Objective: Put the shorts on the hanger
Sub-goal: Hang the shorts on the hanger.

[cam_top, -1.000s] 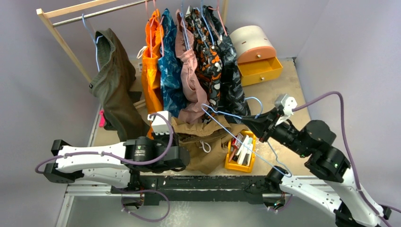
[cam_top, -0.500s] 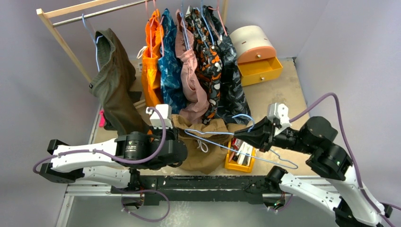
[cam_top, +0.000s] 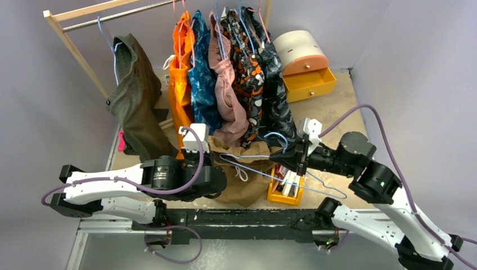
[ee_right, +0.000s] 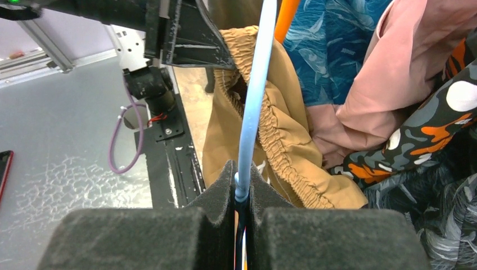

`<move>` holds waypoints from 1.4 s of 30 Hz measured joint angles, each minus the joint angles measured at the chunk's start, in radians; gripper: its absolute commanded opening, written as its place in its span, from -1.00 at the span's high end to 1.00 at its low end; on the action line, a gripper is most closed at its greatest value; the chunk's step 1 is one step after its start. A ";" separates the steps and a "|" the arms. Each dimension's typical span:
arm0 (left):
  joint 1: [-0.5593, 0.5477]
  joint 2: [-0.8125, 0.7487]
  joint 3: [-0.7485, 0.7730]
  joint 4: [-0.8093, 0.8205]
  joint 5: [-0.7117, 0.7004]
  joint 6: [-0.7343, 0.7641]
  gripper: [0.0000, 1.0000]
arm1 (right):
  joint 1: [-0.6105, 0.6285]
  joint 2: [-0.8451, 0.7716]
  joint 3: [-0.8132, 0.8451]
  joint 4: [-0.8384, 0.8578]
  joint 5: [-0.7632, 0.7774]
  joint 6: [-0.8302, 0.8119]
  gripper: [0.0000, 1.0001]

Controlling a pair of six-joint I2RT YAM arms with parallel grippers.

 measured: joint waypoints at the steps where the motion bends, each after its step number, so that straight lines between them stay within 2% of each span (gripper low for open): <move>1: 0.000 0.002 0.005 0.000 0.001 0.004 1.00 | 0.000 0.008 -0.005 0.007 0.005 -0.002 1.00; 6: 0.000 0.017 0.042 0.017 0.021 0.040 1.00 | 0.000 0.032 -0.032 0.069 0.018 -0.002 1.00; 14: 0.000 0.069 0.150 0.140 0.096 0.169 1.00 | 0.000 0.127 -0.100 0.243 0.018 0.002 1.00; 18: 0.000 0.089 0.193 0.200 0.125 0.222 1.00 | 0.000 0.175 -0.157 0.364 0.039 0.021 1.00; 24: 0.000 0.095 0.200 0.256 0.150 0.267 1.00 | 0.000 0.135 -0.277 0.579 0.067 0.098 1.00; 28: 0.000 0.097 0.215 0.282 0.161 0.289 1.00 | 0.000 0.131 -0.282 0.682 0.054 0.148 1.00; 32: 0.000 0.103 0.293 0.311 0.185 0.323 1.00 | 0.000 0.092 -0.277 0.758 0.034 0.194 1.00; 38: -0.001 0.129 0.479 0.426 0.255 0.401 1.00 | -0.001 0.049 -0.180 0.813 0.029 0.220 1.00; 42: -0.001 0.114 0.479 0.501 0.280 0.421 1.00 | -0.001 0.021 -0.167 0.809 0.028 0.219 1.00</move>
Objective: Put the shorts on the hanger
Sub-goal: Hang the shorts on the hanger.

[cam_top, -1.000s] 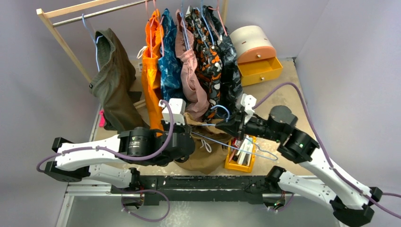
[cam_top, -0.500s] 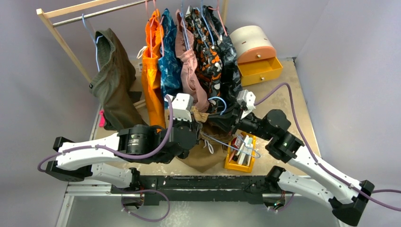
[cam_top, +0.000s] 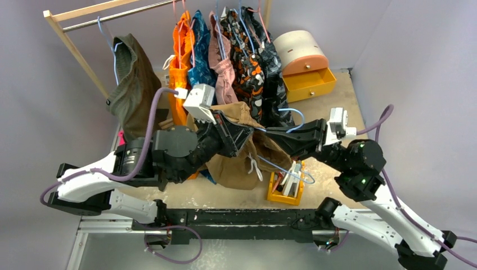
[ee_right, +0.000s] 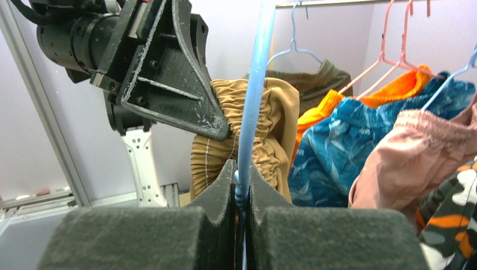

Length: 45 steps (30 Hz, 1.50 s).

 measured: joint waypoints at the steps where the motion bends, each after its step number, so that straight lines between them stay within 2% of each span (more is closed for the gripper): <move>1: 0.000 -0.002 -0.011 0.010 0.002 0.001 1.00 | 0.000 -0.013 -0.013 0.001 0.000 0.002 1.00; 6: 0.001 0.018 -0.100 0.023 0.022 -0.001 1.00 | 0.000 -0.071 -0.148 0.001 0.001 0.036 1.00; 10: 0.002 0.085 -0.076 0.002 0.022 0.015 1.00 | -0.002 -0.054 -0.158 -0.042 0.005 0.043 1.00; 13: 0.008 0.150 0.055 -0.026 0.021 0.052 1.00 | -0.003 -0.014 -0.060 -0.105 0.009 0.016 1.00; 15: 0.008 0.188 0.185 -0.021 0.021 0.082 1.00 | -0.007 0.034 0.074 -0.155 0.007 -0.013 1.00; 17: 0.007 0.195 0.272 0.034 0.056 0.098 1.00 | -0.008 0.072 0.201 -0.156 -0.003 -0.036 1.00; 19: 0.002 0.174 0.292 0.098 0.093 0.106 1.00 | -0.005 0.080 0.269 -0.127 -0.024 -0.046 1.00; 21: -0.004 0.122 0.235 0.168 0.125 0.107 1.00 | -0.004 0.055 0.274 -0.102 -0.030 -0.051 1.00; 24: -0.006 0.051 0.110 0.209 0.124 0.103 1.00 | -0.004 -0.008 0.195 -0.079 -0.026 -0.047 1.00; 31: -0.004 0.012 -0.126 0.150 0.026 0.097 1.00 | -0.004 -0.061 -0.051 -0.087 -0.016 -0.011 1.00; 38: -0.001 0.052 -0.131 0.070 -0.051 0.099 1.00 | -0.004 -0.040 -0.109 -0.069 -0.003 0.019 1.00; 45: 0.001 0.076 -0.097 0.068 -0.065 0.106 1.00 | -0.007 -0.018 -0.161 0.069 0.005 0.064 1.00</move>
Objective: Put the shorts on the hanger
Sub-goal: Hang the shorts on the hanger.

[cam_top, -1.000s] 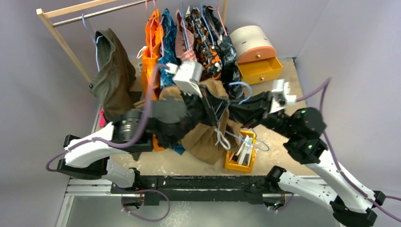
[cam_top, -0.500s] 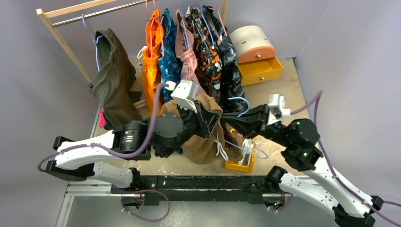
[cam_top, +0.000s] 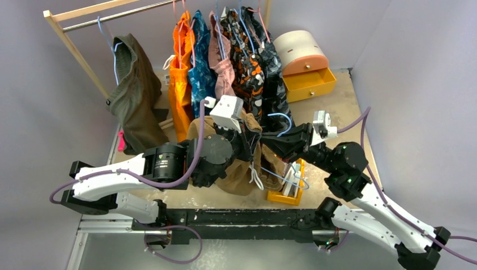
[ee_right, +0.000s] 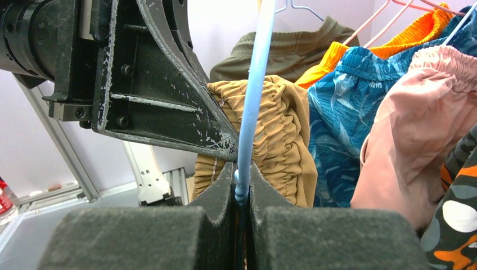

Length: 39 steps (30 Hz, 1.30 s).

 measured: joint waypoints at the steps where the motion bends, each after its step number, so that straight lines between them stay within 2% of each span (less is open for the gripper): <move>1: 0.000 0.002 0.002 -0.001 0.000 0.002 1.00 | 0.000 0.001 -0.013 0.026 0.001 0.009 1.00; 9: 0.002 0.002 0.003 -0.014 0.005 0.002 1.00 | -0.002 -0.013 -0.057 0.096 0.004 0.049 1.00; 10: 0.002 -0.002 0.000 -0.013 0.009 0.001 0.90 | -0.002 -0.019 -0.058 0.096 0.004 0.052 1.00; 13: 0.000 -0.024 -0.025 0.002 0.027 -0.008 0.43 | 0.000 -0.034 -0.066 0.096 0.000 0.064 1.00; 15: -0.002 -0.044 -0.050 0.014 0.042 -0.014 0.21 | 0.002 -0.039 -0.073 0.096 -0.005 0.071 1.00; 23: -0.002 -0.071 -0.072 0.023 0.074 -0.025 -0.32 | 0.006 -0.019 -0.102 0.159 -0.016 0.116 1.00; 30: -0.002 -0.063 -0.050 0.001 0.110 -0.025 -0.47 | 0.006 -0.011 -0.107 0.179 -0.030 0.138 1.00; 39: -0.002 -0.148 -0.071 -0.002 0.146 -0.024 -0.52 | 0.008 -0.056 -0.108 0.188 -0.011 0.125 1.00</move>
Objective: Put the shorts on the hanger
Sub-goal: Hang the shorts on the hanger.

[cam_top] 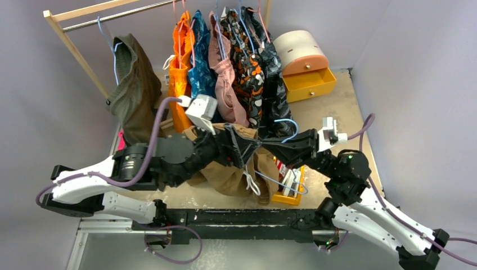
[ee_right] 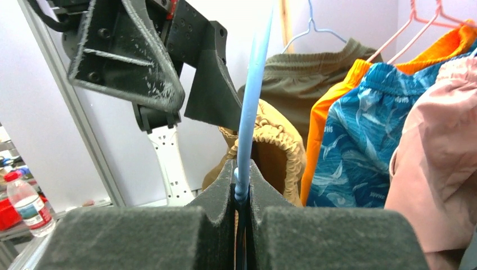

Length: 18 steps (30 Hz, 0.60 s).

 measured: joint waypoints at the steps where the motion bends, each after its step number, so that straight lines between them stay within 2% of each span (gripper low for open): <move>1: 0.000 -0.017 -0.002 -0.003 0.000 0.000 -0.52 | 0.000 -0.010 0.000 -0.002 0.009 -0.006 1.00; 9: 0.000 -0.138 -0.047 -0.011 -0.025 0.027 -0.53 | 0.000 -0.045 0.010 -0.004 0.034 -0.037 1.00; 18: 0.000 -0.114 0.024 -0.048 0.007 0.103 -0.53 | 0.000 -0.053 0.037 -0.056 0.033 -0.068 1.00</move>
